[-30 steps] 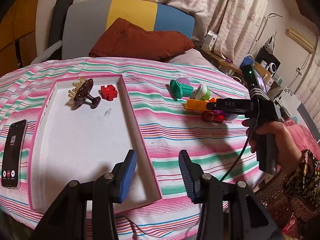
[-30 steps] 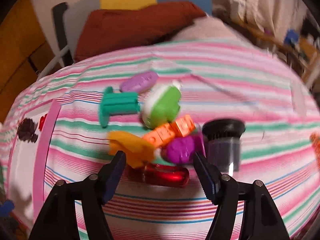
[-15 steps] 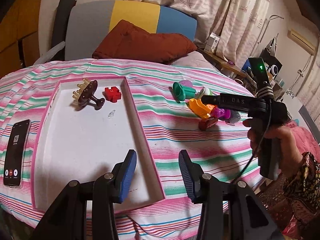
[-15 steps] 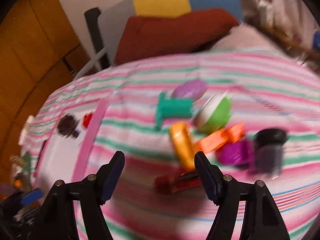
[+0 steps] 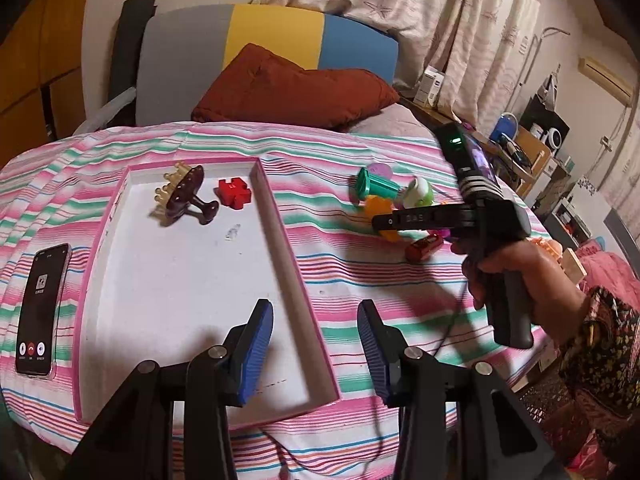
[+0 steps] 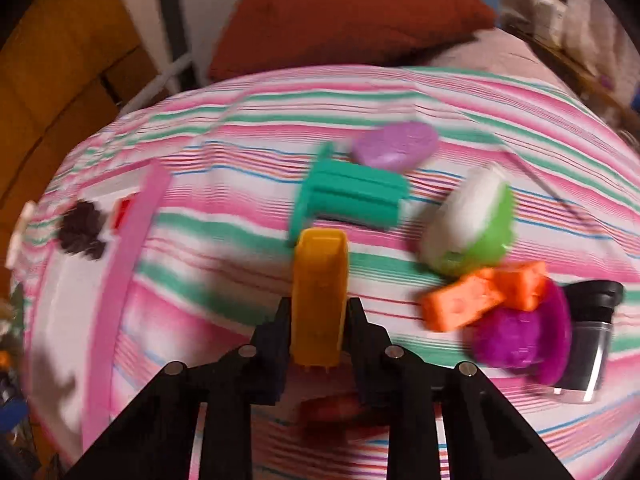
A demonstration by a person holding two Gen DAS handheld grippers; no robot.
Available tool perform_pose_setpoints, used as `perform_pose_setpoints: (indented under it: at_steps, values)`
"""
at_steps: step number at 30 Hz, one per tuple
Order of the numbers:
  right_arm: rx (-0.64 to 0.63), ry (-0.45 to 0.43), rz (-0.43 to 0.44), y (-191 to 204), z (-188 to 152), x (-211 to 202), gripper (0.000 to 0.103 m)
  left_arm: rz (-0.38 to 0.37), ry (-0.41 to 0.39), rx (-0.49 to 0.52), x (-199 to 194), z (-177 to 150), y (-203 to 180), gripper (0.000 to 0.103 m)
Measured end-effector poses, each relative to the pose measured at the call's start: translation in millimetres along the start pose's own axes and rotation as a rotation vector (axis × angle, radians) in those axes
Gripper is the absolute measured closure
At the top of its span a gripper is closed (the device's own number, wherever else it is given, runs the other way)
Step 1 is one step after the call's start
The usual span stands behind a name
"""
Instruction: Organize rigid objects
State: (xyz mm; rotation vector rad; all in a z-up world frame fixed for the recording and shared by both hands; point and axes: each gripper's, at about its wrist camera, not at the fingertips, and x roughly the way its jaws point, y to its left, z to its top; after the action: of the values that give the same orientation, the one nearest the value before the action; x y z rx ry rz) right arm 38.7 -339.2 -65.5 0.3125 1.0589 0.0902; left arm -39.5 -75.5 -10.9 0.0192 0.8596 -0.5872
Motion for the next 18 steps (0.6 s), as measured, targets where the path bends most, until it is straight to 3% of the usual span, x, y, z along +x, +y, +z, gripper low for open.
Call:
perform_pose_setpoints:
  at_steps: [2,3,5,6,10,14,18]
  values:
    - [0.016,0.001,0.11,8,-1,-7,0.07,0.001,0.01,-0.011,2,1,2,0.059]
    - [0.02,-0.023,0.103,10,-1,-17,0.053,-0.002,0.013,-0.012,2,1,2,0.059]
    - [0.045,-0.083,0.082,6,-5,-41,0.034,0.004,0.009,-0.005,1,1,1,0.059]
    - [0.079,-0.123,0.054,-2,-10,-57,0.032,0.005,0.004,-0.001,-1,2,1,0.059]
    - [0.263,-0.161,-0.111,-38,-33,-88,0.032,-0.004,-0.01,-0.013,-1,3,2,0.059]
    - [0.408,-0.041,-0.03,-62,-48,-70,0.043,-0.022,0.01,-0.028,4,1,0,0.059]
    - [0.477,0.034,0.024,-68,-41,-41,0.049,-0.019,0.009,-0.017,2,-2,-1,0.059]
